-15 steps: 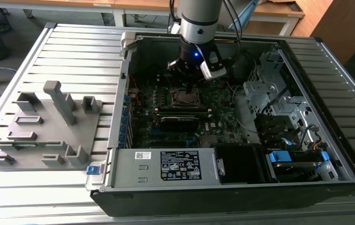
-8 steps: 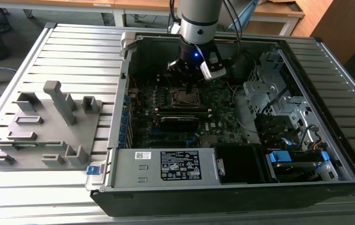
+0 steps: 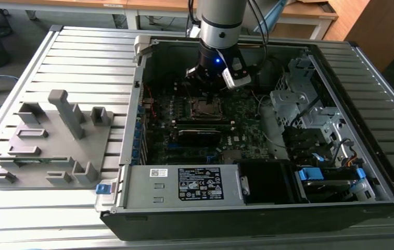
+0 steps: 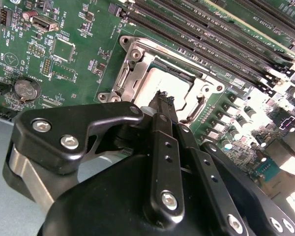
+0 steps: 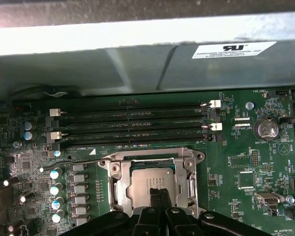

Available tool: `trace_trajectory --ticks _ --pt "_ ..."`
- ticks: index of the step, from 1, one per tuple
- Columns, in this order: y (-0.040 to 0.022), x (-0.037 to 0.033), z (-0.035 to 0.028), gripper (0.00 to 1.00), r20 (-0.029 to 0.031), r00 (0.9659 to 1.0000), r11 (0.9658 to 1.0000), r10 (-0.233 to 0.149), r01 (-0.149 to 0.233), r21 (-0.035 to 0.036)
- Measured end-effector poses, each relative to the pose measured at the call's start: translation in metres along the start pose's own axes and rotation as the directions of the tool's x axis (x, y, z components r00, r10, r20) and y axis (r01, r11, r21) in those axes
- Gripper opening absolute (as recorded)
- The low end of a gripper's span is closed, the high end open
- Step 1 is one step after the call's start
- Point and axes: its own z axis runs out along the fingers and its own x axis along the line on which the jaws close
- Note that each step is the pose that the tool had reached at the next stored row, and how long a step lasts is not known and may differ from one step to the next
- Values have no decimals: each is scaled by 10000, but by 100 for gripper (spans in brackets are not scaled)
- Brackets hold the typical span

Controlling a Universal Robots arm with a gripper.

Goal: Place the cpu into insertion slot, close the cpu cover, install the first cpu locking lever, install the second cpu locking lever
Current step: 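Close the cpu cover, then install the first cpu locking lever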

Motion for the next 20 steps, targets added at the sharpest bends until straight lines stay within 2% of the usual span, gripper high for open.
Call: trace_trajectory --ticks 11,13,20 --pt "-2 25 15 11 1 10000 10000 -1 1 3" --pt "-2 26 46 11 2 10000 10000 0 0 0" --pt "-2 36 48 11 7 10000 10000 0 0 -1"
